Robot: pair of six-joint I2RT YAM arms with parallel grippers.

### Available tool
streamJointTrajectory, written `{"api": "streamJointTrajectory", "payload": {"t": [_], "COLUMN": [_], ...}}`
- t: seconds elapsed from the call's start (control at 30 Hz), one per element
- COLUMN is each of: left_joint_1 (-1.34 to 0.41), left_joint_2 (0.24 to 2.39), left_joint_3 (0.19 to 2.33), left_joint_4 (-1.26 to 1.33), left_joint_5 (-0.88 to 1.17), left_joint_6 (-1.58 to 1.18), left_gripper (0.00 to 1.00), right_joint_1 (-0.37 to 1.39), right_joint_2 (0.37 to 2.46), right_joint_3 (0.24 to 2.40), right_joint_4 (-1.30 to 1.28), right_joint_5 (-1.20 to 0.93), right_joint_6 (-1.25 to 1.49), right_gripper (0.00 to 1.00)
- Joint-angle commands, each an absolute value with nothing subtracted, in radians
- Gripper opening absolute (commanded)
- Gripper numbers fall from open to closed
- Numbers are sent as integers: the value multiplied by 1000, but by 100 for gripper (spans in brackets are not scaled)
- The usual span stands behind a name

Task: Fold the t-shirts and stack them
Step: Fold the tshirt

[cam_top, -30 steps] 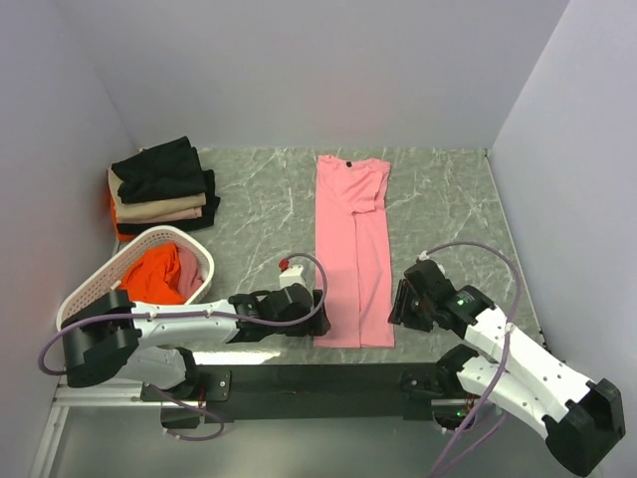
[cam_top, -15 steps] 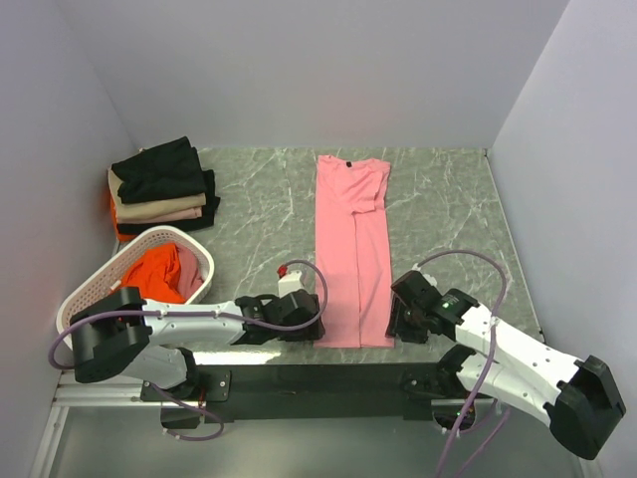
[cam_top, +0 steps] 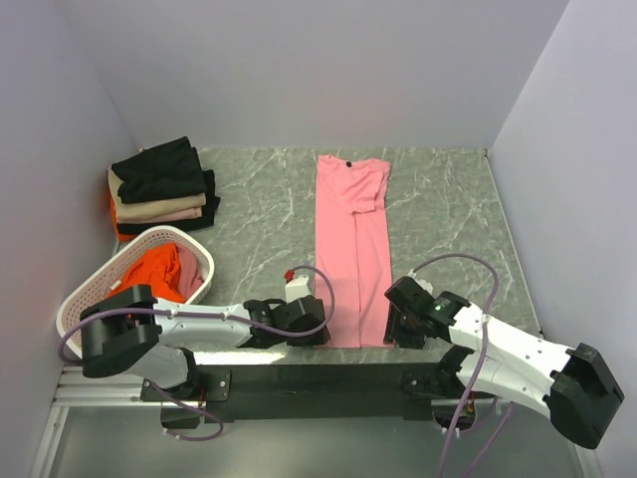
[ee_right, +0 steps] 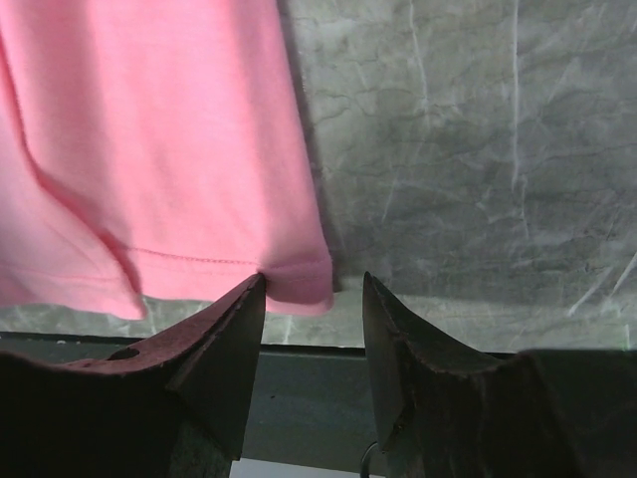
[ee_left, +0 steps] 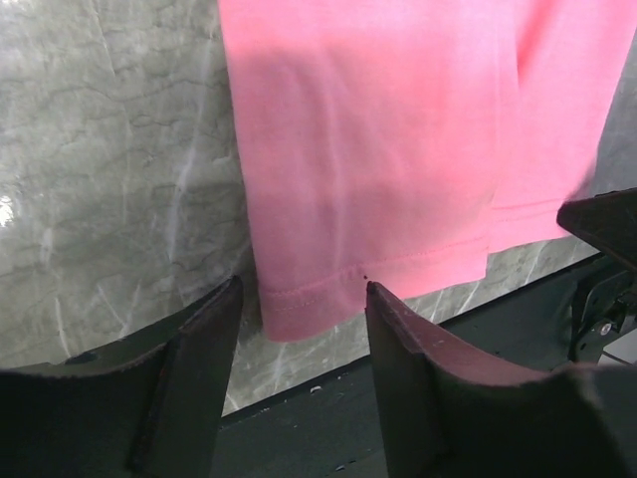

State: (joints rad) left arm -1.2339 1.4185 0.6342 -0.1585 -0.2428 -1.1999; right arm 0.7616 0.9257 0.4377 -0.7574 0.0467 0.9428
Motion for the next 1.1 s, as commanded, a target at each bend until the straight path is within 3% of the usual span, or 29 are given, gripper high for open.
{"api": "streamJointTrajectory", "payload": {"t": [0.0,0.37,0.53,0.63,0.77,0.9,1.07], "left_joint_1": [-1255,-1278,-1284,-1289,-1293,-1296,-1310], "left_joint_2": [1453,1485,1496,1499,1496,1491,1476], "left_joint_3": [630,626,640,646,650,657,666], "left_joint_4": [-210,-236,-262,-279,-299,-308,-316], "left_joint_5": [-230,-224,-233,-236,-247,-249,-227], "left_joint_6": [-1235,-1267,-1272,-1272,-1267,-1243,-1187], "left_gripper": [58,41,30,22,1,1,0], "right_joint_1": [775,793,796,799,804,810,834], "right_joint_2": [928,951,959,968,979,980,960], "right_joint_3": [426,399,397,402,405,416,443], "right_joint_4": [-741,-701,-692,-693,-689,-699,-770], "right_joint_5": [81,78,81,84,86,89,94], "right_joint_6": [971,994,997,994,992,983,979], "right_gripper": [51,48,41,33,20,1,0]}}
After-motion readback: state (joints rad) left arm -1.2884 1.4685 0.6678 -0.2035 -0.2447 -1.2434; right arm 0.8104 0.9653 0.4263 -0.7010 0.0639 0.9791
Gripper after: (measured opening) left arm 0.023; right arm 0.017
